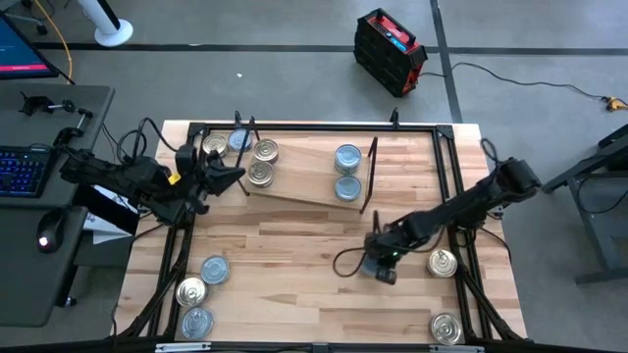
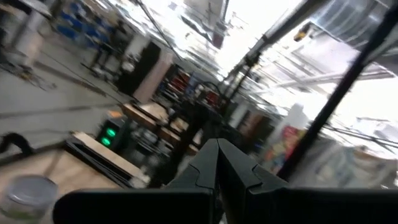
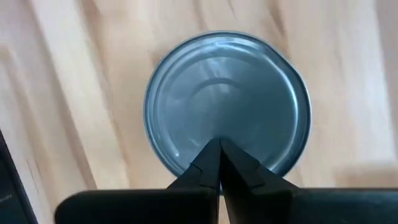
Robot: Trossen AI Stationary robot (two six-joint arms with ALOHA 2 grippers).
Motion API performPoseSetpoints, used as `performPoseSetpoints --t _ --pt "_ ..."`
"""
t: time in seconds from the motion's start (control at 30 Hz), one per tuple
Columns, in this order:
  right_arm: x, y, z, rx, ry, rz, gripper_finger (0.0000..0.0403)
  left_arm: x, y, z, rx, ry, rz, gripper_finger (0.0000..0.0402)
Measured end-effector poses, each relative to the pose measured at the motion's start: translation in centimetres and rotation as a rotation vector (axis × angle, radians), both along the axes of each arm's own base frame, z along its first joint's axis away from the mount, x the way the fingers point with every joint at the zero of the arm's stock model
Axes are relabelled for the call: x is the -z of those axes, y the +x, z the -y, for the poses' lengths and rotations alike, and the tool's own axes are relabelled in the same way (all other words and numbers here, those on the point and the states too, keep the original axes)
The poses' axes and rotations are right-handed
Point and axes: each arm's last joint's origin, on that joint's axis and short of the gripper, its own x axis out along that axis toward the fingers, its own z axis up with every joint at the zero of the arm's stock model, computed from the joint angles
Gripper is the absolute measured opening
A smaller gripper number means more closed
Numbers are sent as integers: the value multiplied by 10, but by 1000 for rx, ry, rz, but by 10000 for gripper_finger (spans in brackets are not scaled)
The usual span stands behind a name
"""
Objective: Stack canned seafood by type on shelf
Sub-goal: Stack the green tuna can on top of the other green tuna can on the shelf
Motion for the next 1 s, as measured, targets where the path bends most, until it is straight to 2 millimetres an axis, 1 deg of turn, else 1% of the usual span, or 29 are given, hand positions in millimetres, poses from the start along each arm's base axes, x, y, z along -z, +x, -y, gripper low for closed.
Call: performPoseSetpoints --t 0.17,0.3,0.37,0.4,0.47,0.5,0.53,0.6,0.63,0.7,0.77,0.83,0.93,1.0 --pt "0 45 -12 -37 -88 117 0 7 10 5 78 -31 -46 0" --pt "-5 89 -13 -11 -199 229 0 21 31 13 105 -43 -131 0" --pt "-12 109 -10 16 -242 287 0 31 44 18 133 -40 -189 0" --pt "-17 116 -7 35 -270 295 0 36 50 21 147 -38 -213 0" --pt "-35 128 -3 73 -294 345 0 44 60 25 180 -41 -256 0" --pt "-48 131 -1 88 -300 370 0 47 63 27 203 -44 -273 0" --pt "-60 130 1 96 -303 369 0 50 66 28 225 -48 -289 0" --pt "-75 124 2 116 -307 322 0 56 70 31 261 -42 -324 0" --pt "-80 119 1 126 -305 295 0 59 72 32 273 -37 -344 0" --pt "-82 107 -3 127 -304 236 0 68 78 34 275 -25 -404 0" --pt "-85 95 -11 108 -259 226 0 84 86 37 269 24 -505 0" --pt "-80 83 -21 101 -182 210 0 103 99 41 265 88 -598 0" --pt "-53 68 -35 204 -47 194 0 137 118 47 267 181 -733 0" --pt "-34 63 -44 314 71 254 0 162 128 50 276 261 -833 0"
